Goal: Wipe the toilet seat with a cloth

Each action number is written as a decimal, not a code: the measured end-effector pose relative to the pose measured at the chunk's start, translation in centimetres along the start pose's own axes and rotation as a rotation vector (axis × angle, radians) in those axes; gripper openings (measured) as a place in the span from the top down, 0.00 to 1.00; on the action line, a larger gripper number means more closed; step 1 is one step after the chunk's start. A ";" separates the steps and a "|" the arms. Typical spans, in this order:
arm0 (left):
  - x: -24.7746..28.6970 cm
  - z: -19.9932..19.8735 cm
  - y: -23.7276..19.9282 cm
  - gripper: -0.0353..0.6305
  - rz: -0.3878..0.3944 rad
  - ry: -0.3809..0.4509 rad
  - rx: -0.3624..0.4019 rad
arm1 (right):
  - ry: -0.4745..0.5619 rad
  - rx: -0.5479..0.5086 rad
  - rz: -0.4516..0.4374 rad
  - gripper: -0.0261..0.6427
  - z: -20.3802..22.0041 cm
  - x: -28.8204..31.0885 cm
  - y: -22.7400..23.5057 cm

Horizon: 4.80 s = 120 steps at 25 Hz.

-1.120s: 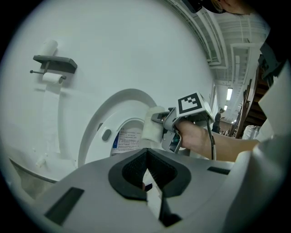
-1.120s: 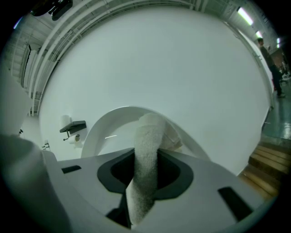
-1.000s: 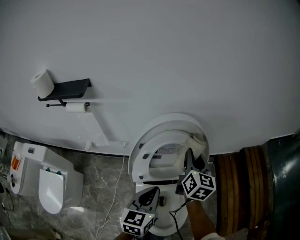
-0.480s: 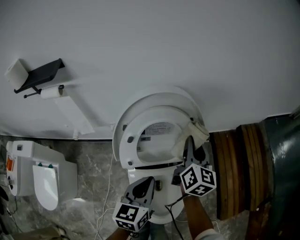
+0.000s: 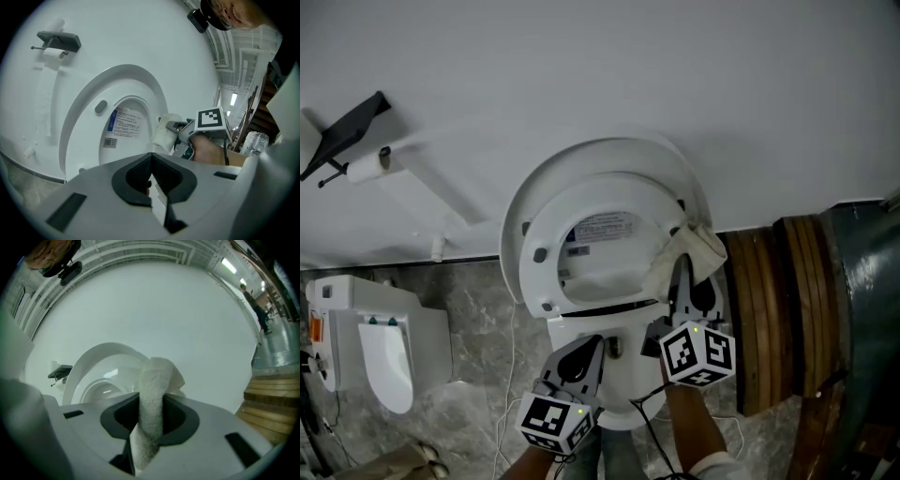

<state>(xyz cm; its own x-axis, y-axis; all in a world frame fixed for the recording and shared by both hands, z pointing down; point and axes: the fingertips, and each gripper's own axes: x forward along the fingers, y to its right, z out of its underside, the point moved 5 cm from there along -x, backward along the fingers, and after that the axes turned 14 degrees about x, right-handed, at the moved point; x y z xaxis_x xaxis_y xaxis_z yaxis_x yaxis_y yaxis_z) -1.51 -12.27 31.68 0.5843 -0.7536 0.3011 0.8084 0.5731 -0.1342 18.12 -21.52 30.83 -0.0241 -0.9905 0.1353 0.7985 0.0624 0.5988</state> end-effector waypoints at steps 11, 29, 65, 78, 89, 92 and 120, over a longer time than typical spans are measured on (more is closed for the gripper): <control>0.8 3.3 -0.3 0.94 -0.015 -0.006 -0.017 | 0.016 0.039 0.052 0.81 3.0 0.0 3.4; 1.0 7.7 1.2 0.94 0.020 -0.018 0.007 | 0.010 0.086 0.127 0.81 7.6 -2.2 8.8; -2.0 14.4 1.4 0.94 -0.042 -0.049 -0.059 | -0.045 0.035 0.111 0.81 17.4 -4.4 11.3; -7.5 15.2 -2.1 0.94 -0.140 -0.023 -0.103 | -0.180 -0.036 0.000 0.81 24.2 -5.1 4.2; -12.1 15.9 -5.9 0.94 -0.244 0.003 -0.143 | -0.240 -0.016 -0.060 0.81 28.4 -5.1 -2.7; -12.9 15.6 -6.8 0.94 -0.259 0.012 -0.145 | -0.236 0.029 -0.039 0.81 28.6 -4.9 -4.0; -16.5 4.3 -11.4 0.94 -0.291 0.182 -0.088 | -0.194 0.172 0.016 0.81 21.8 -2.7 -14.6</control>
<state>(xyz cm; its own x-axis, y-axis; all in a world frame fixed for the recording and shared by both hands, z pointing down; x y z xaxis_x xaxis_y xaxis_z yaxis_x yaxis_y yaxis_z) -20.63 -4.98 32.27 0.3256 -0.9307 0.1666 0.9412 0.3023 -0.1507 -6.56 -17.05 38.94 -0.1410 -0.9481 0.2849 0.6859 0.1140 0.7187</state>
